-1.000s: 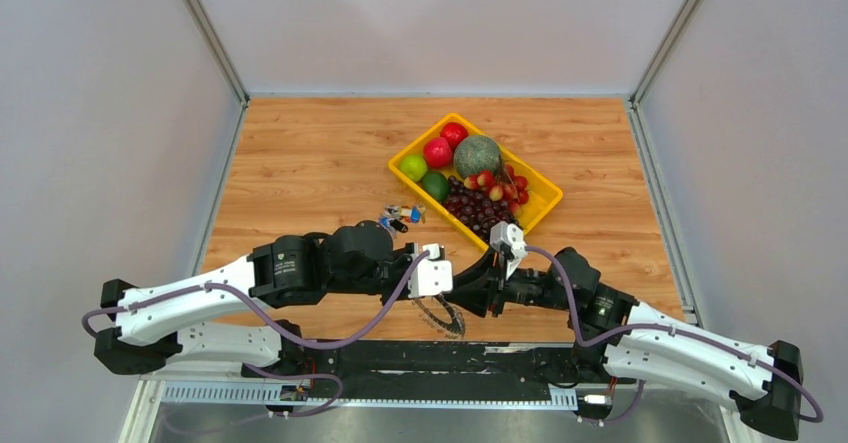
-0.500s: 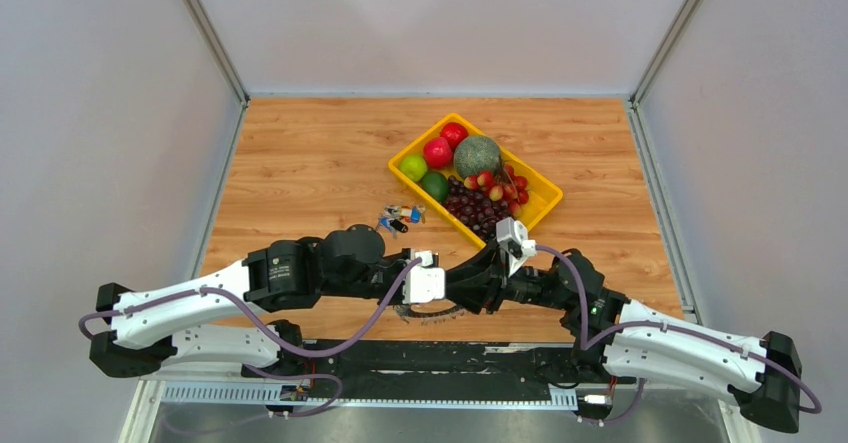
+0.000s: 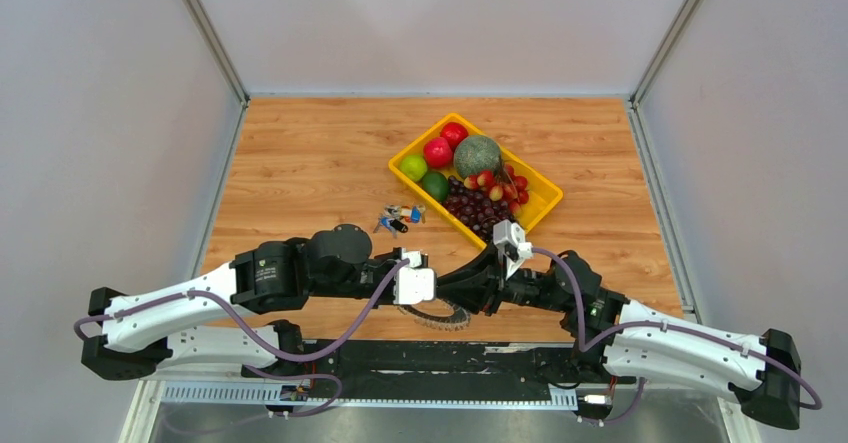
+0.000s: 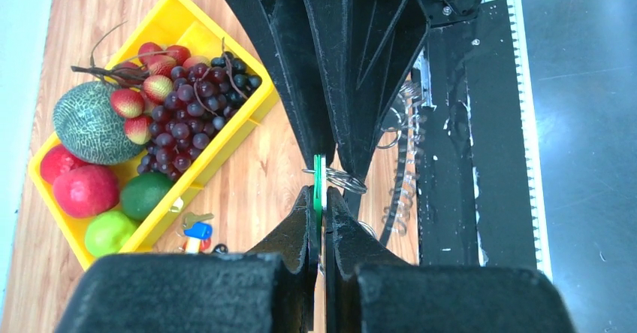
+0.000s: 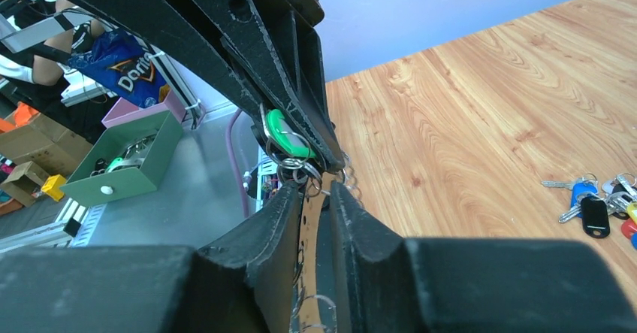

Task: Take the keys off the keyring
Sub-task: Remove the key from the keyring.

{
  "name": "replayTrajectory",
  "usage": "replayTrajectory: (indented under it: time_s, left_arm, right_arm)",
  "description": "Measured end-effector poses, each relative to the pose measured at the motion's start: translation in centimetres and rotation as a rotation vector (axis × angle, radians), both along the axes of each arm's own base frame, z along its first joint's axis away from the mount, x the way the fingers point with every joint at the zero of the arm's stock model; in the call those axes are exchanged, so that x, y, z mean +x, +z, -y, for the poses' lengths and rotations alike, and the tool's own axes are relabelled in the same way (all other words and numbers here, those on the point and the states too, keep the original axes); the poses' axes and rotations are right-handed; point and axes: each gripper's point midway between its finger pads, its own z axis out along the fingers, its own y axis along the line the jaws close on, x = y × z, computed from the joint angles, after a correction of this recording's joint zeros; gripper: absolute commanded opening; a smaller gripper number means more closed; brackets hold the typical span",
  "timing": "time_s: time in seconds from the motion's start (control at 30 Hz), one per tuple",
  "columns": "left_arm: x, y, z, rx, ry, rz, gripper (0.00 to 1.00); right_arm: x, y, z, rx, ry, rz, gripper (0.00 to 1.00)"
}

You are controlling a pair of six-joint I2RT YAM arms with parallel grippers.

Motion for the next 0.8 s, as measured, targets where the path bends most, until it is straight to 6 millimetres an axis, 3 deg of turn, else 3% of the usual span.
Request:
replayTrajectory:
  time_s: [0.8]
  left_arm:
    - [-0.4, 0.1, 0.1, -0.008, -0.027, -0.006, 0.00]
  right_arm:
    - [-0.4, -0.9, -0.7, -0.027, 0.026, -0.007, 0.29]
